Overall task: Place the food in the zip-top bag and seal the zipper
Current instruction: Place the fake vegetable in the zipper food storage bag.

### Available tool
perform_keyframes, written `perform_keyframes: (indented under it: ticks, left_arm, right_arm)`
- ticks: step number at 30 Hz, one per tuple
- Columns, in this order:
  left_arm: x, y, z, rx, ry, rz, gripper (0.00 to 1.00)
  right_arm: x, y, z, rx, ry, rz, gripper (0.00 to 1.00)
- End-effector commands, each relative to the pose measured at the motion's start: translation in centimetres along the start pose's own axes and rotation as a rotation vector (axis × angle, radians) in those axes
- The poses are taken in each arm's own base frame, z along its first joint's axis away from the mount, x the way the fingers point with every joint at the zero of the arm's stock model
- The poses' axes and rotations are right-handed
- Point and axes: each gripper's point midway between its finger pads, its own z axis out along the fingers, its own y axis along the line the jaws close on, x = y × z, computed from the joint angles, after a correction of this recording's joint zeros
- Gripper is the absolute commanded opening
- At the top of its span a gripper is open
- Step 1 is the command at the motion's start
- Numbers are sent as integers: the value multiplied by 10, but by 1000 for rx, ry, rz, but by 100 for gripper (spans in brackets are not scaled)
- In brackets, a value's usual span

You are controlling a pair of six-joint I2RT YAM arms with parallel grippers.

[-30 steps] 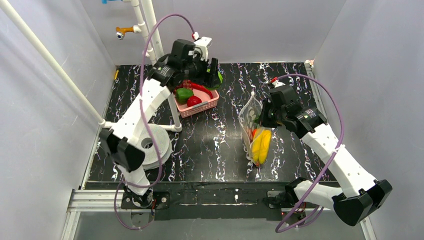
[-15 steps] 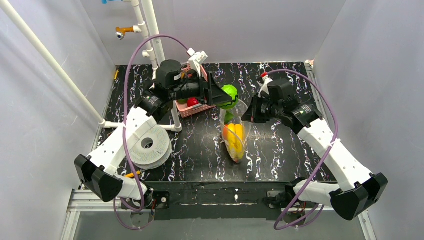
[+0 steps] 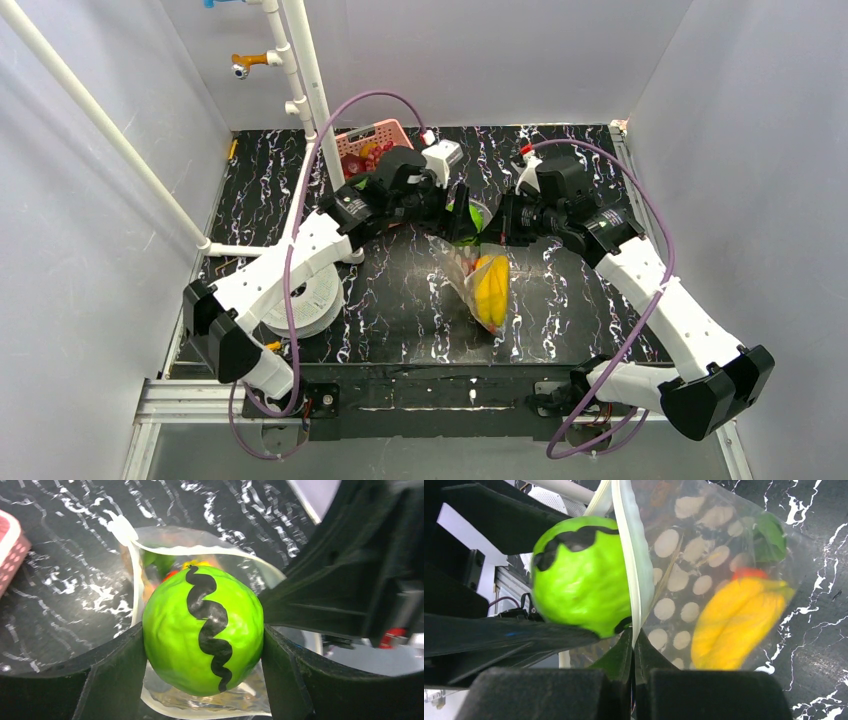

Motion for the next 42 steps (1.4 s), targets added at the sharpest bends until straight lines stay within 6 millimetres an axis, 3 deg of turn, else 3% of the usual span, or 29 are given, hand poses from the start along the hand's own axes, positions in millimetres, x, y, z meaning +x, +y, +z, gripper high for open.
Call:
perform_keyframes:
  ticks: [1, 11, 14, 18, 29, 31, 42]
  left_arm:
    - [5, 10, -5, -145, 44, 111, 7]
    - [0, 12, -4, -176, 37, 129, 38]
    - [-3, 11, -7, -173, 28, 133, 53]
    - [-5, 9, -9, -169, 21, 145, 66]
    - [-8, 5, -14, -155, 10, 151, 78]
    - [-8, 6, -14, -159, 12, 153, 96]
    - [-21, -2, -26, -148, -35, 147, 98]
  right_arm:
    - [-12, 20, -8, -83, -57, -27, 1]
    - [-8, 19, -7, -89, -53, -23, 1]
    - [-8, 18, -7, -85, -52, -23, 1]
    - [-8, 18, -6, -83, -52, -22, 1]
    - [-7, 17, -6, -82, -51, -22, 1]
    - [-7, 17, -6, -83, -53, -22, 1]
    - [-4, 12, -6, -65, -52, -20, 1]
